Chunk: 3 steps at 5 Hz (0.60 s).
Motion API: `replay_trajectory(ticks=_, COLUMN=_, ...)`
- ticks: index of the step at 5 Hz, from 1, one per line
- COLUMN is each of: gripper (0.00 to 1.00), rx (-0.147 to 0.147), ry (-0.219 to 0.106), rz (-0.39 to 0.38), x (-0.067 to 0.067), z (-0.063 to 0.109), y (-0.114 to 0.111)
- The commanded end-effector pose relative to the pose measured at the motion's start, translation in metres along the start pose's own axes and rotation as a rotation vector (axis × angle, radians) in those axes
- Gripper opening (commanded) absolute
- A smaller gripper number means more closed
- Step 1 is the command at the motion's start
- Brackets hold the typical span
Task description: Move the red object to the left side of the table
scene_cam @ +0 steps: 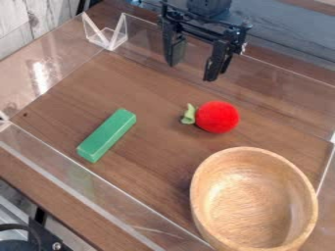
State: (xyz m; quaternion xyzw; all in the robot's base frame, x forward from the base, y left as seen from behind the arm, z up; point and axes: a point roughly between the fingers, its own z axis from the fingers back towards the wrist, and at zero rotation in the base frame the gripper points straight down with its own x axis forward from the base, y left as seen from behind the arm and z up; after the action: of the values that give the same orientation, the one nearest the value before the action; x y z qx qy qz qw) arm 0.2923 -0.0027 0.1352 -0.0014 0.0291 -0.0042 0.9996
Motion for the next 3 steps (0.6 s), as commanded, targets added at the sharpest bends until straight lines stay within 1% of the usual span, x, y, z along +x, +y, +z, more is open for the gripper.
replay_trajectory(ticks=1, gripper=1.0, rx=0.002, ry=0.011, rz=-0.167, x=0.01, z=-0.014, y=-0.003)
replay_trajectory(ticks=2, gripper=1.0, rx=0.008, ry=0.019, rz=-0.358, x=0.008, z=-0.036, y=-0.013)
replay_trajectory(ticks=3, gripper=1.0, rx=0.02, ry=0.028, rz=-0.54, x=0.008, z=-0.053, y=-0.019)
